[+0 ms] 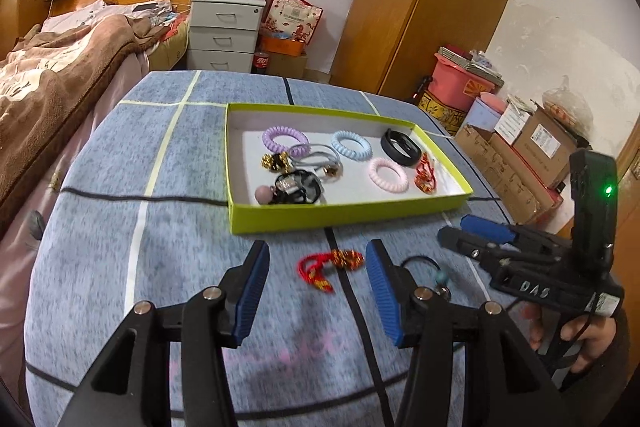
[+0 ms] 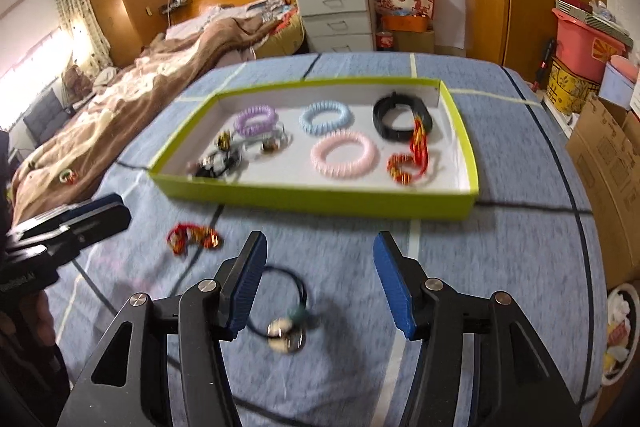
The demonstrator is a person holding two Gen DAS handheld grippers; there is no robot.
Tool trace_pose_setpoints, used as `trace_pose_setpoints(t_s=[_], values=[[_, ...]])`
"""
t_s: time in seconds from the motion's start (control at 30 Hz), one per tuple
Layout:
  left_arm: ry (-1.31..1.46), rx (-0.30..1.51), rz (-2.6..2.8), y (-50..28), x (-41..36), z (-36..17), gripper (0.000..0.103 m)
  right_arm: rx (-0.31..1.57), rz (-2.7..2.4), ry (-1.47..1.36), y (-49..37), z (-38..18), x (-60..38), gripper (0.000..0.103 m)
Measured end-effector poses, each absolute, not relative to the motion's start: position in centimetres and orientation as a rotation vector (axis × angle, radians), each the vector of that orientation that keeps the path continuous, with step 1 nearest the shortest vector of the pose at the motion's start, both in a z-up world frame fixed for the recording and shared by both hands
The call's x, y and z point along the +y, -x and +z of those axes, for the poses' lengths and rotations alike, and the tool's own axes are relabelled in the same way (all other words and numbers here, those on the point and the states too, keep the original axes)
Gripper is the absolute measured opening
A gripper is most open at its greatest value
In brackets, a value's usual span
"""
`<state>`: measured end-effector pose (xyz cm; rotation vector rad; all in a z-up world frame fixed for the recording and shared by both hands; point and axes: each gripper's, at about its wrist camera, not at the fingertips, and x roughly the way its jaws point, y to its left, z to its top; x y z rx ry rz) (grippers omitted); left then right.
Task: Organize jewelry
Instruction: 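Move both tools back toward the black elastic with teal bead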
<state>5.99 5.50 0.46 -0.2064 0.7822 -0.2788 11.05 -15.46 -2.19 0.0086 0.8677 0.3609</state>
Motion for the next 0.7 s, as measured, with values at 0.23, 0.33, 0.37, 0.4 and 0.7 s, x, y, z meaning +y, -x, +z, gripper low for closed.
trace_pose_setpoints(t_s=[0.23,0.33,0.37,0.4,0.7], values=[[0.225,0.785,-0.275,-4.3,6.0,-0.2,0.052,0.891,0.335,-0.016,-9.2,-3.1,-15.4,0.056],[0.235,0.789,-0.266,-3.8,6.3,-0.3,0.052,0.893,0.335,-0.022,-8.8,-3.3,-15.3,0.056],[0.237,0.790,-0.264,-3.7,6.3,-0.4,0.052,0.899,0.336,-0.025,-8.7,-3.4,-15.2,0.056],[0.239,0.790,-0.259,-3.6,6.4,-0.4,0.052,0.905,0.336,-0.026,-8.7,-3.5,-15.0,0.056],[0.251,0.806,-0.263,-2.9,6.4,-1.0,0.052,0.937,0.298,0.027,-8.5,-4.4,-14.0,0.056]])
